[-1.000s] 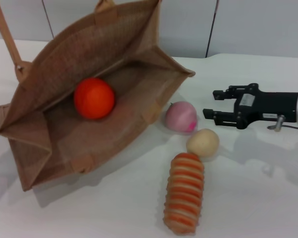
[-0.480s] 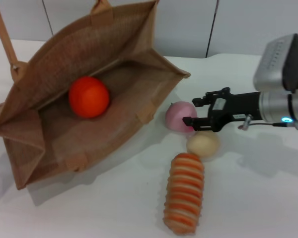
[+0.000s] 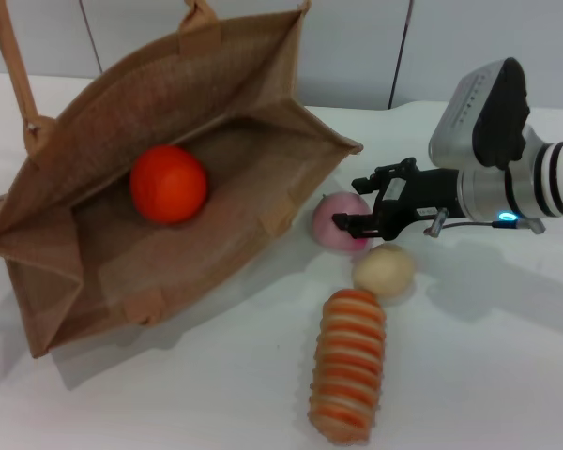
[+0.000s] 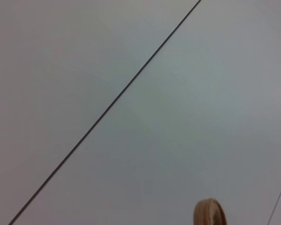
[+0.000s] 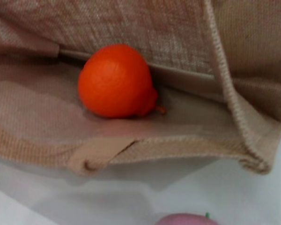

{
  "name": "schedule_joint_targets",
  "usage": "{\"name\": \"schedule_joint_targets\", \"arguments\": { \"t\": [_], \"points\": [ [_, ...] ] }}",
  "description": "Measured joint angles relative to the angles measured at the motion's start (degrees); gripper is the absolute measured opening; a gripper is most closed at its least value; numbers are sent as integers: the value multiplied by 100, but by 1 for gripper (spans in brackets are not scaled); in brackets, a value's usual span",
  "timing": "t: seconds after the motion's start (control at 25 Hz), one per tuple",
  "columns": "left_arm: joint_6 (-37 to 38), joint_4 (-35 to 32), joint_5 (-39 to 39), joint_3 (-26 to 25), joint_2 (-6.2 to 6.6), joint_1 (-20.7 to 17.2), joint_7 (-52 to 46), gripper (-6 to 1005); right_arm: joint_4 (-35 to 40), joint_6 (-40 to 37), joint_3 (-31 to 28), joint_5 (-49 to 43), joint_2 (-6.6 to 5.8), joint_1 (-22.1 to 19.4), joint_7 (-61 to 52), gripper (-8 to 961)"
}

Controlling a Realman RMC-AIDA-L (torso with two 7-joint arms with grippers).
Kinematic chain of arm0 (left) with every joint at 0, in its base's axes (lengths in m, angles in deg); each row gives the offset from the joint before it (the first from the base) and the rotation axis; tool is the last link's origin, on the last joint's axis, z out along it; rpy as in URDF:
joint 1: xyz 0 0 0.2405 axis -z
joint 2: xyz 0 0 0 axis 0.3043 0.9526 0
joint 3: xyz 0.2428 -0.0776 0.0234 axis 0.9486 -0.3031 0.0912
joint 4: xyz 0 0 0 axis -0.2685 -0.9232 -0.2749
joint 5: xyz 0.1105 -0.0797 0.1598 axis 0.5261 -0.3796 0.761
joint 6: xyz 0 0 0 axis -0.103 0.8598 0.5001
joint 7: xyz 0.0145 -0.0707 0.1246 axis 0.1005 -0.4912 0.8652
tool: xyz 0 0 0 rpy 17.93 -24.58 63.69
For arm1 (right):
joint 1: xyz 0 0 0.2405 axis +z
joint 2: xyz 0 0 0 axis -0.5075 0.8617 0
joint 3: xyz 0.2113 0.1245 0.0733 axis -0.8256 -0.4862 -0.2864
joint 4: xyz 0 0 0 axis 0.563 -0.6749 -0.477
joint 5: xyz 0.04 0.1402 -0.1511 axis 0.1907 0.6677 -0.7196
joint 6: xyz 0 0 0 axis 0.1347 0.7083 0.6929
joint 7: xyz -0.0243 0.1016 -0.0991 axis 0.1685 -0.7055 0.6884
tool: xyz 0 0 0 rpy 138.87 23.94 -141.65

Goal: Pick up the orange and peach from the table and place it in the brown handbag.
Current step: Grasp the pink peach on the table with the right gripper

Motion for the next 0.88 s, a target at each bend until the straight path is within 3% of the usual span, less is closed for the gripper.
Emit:
{"name": "schedule_joint_targets", "arguments": {
  "t": [0.4,0.88],
  "points": [
    [0,0,2,2,4,5,5,100,-106,52,306,1,-1,42,-225,612],
    [16,0,11,10,5,4,6,100,-128,204,463,3,6,87,-523,455]
  ]
}}
